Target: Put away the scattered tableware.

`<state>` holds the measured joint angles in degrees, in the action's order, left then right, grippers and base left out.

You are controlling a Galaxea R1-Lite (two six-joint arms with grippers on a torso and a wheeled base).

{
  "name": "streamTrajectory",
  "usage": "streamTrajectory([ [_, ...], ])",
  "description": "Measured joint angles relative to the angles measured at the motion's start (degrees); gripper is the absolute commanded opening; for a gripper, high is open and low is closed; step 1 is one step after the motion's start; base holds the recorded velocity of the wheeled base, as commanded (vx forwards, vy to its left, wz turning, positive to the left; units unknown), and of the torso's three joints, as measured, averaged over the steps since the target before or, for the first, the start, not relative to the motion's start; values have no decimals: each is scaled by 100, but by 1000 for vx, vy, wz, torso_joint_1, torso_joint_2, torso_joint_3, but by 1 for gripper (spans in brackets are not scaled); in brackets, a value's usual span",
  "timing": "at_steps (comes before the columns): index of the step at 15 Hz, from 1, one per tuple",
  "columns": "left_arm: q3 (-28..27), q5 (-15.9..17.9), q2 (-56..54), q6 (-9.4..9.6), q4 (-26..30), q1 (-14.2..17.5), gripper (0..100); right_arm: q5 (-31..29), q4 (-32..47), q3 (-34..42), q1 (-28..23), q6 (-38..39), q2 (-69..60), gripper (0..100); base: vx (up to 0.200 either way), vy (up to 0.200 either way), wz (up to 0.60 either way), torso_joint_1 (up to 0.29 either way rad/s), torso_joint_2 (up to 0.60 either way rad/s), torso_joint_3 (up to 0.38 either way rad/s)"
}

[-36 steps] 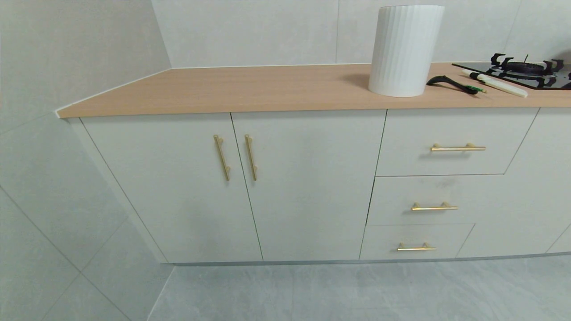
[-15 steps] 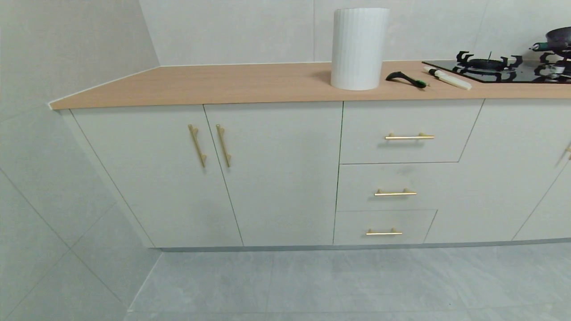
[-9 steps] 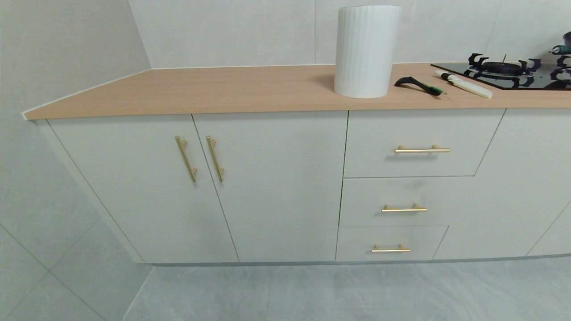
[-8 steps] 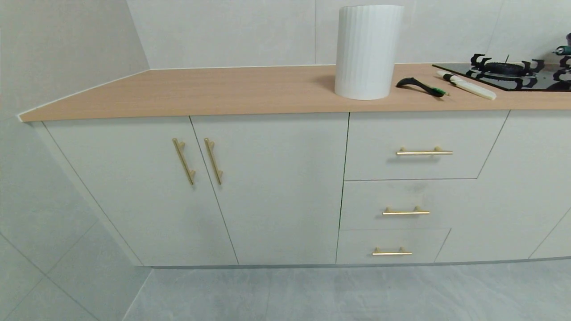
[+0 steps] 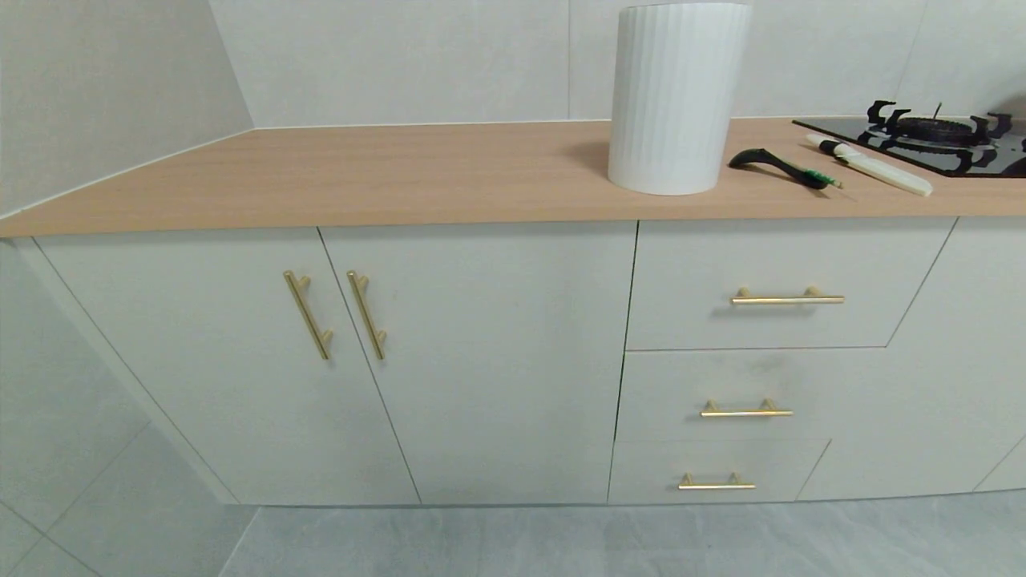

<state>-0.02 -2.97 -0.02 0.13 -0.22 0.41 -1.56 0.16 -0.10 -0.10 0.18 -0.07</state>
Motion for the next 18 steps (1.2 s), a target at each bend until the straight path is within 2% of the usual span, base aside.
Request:
streamTrajectory([
  [3,0,0,0,2,-2,0,100,0,0,0,-4,0,0,100,0,-200,0,4,4,2],
  [18,2,2,-2,-56,-2,5,100,105,-2,-45,7,-29,5,100,0,0,0,0,0,0],
])
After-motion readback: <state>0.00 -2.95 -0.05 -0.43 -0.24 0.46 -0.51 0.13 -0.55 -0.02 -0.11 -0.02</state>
